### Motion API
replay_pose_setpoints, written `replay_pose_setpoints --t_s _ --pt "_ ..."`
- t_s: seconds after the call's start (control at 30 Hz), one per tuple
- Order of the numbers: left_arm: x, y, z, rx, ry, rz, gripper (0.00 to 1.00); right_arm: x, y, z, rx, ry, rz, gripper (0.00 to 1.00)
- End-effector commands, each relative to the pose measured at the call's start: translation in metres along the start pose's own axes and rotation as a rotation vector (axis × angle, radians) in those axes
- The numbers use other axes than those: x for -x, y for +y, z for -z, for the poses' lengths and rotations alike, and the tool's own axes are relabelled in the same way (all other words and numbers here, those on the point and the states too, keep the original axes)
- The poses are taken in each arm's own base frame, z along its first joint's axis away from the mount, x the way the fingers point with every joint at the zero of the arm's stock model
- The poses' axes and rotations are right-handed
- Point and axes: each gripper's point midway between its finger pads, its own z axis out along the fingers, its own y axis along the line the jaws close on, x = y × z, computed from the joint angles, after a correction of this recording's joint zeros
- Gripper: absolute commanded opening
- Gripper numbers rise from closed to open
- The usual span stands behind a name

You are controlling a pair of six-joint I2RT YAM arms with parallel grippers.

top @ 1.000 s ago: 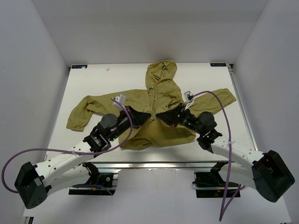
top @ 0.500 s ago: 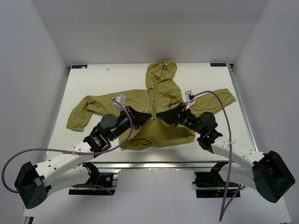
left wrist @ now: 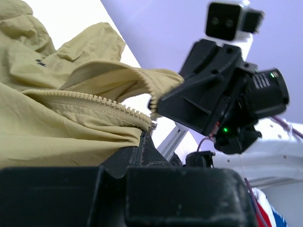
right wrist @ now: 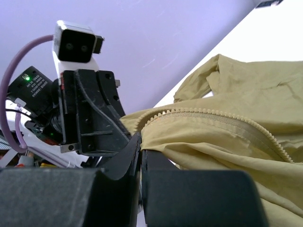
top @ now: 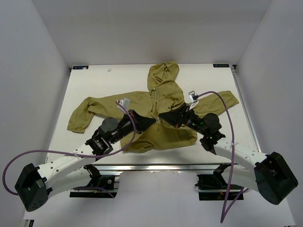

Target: Zip up the jacket

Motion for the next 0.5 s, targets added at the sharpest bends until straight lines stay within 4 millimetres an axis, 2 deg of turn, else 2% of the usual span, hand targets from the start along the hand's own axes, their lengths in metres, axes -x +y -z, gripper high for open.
replay_pose_setpoints --t_s 0.0,0.13,0.33,0.37,0.4,0.47 --pt "-0.002 -0.014 0.006 -0.095 0.011 -0.046 0.0 0.015 0.018 -0.007 0.071 -0.006 0.028 0.0" --pt "-0.005 -0.017 0.008 -0.116 0.029 -0.087 0.0 0.01 0.018 -0.006 0.077 0.053 0.029 0.0" --pt "-0.006 -0.007 0.004 -0.048 0.06 -0.084 0.01 0.004 0.023 -0.002 0.095 0.093 0.018 0.0" --pt "-0.006 -0.005 0.003 -0.036 0.063 -0.08 0.05 0.004 0.024 -0.001 0.1 0.095 0.013 0.0" --pt "-0.007 -0.004 0.003 -0.033 0.063 -0.072 0.18 0.003 0.024 -0.001 0.1 0.097 0.009 0.0" --pt "-0.005 -0.005 0.004 -0.039 0.05 -0.066 0.24 0.0 0.022 0.0 0.097 0.106 -0.002 0.0"
